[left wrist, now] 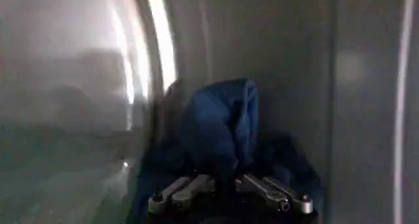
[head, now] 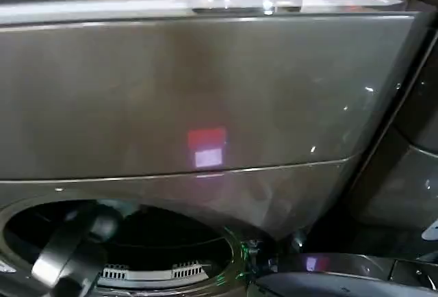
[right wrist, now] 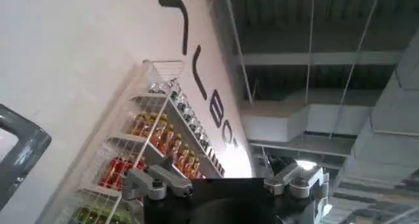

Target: Grasp the clothes from the dryer.

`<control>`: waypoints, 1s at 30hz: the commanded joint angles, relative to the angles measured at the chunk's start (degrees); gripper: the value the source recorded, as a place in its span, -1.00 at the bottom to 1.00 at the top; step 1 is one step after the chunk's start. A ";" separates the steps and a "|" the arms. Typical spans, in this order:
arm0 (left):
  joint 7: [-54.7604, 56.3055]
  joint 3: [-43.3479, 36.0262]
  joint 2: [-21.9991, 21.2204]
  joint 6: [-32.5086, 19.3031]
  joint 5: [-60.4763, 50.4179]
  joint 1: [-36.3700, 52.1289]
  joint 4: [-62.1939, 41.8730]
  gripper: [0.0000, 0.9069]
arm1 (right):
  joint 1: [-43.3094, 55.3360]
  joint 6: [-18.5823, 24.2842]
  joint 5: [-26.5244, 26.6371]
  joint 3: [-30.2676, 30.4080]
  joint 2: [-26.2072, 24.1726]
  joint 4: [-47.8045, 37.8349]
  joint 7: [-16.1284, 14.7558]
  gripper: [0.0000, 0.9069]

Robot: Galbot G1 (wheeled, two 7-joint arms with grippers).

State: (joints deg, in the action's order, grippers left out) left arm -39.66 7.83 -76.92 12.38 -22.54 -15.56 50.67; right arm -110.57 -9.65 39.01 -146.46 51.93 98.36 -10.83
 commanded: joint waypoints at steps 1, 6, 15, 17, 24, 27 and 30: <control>19.01 8.74 -1.25 -0.89 13.24 -12.84 12.53 -1.00 | 0.15 0.18 -0.01 0.00 -0.21 -0.20 0.14 1.00; 26.92 10.63 -2.23 -3.13 17.73 -16.99 16.80 -1.00 | 0.06 0.26 -0.05 -0.49 -0.59 -0.90 0.20 1.00; 42.66 11.14 -4.38 -9.72 27.16 -22.12 23.44 -1.00 | 0.25 0.34 -0.09 -0.57 -1.08 -1.63 0.18 1.00; 45.32 11.50 -4.85 -11.12 29.38 -22.08 23.70 -1.00 | 0.18 0.34 -0.08 -0.63 -1.15 -1.74 0.20 1.00; 52.10 11.54 -6.16 -16.38 35.25 -21.76 25.13 -1.00 | 0.45 0.20 -0.25 -0.27 -1.30 -1.61 0.57 1.00; 53.72 11.54 -6.41 -18.39 36.54 -22.77 26.25 -1.00 | 0.36 0.45 -2.39 -0.29 -1.40 -1.91 0.68 1.00; 56.15 12.26 -7.23 -19.57 36.58 -23.77 27.72 -1.00 | 0.31 0.44 -2.74 -0.38 -1.43 -1.85 0.84 1.00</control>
State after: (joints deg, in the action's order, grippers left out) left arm 6.20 18.97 -82.94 -1.37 8.42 -36.54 74.47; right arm -110.23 -9.36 38.04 -146.71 50.52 96.62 -10.03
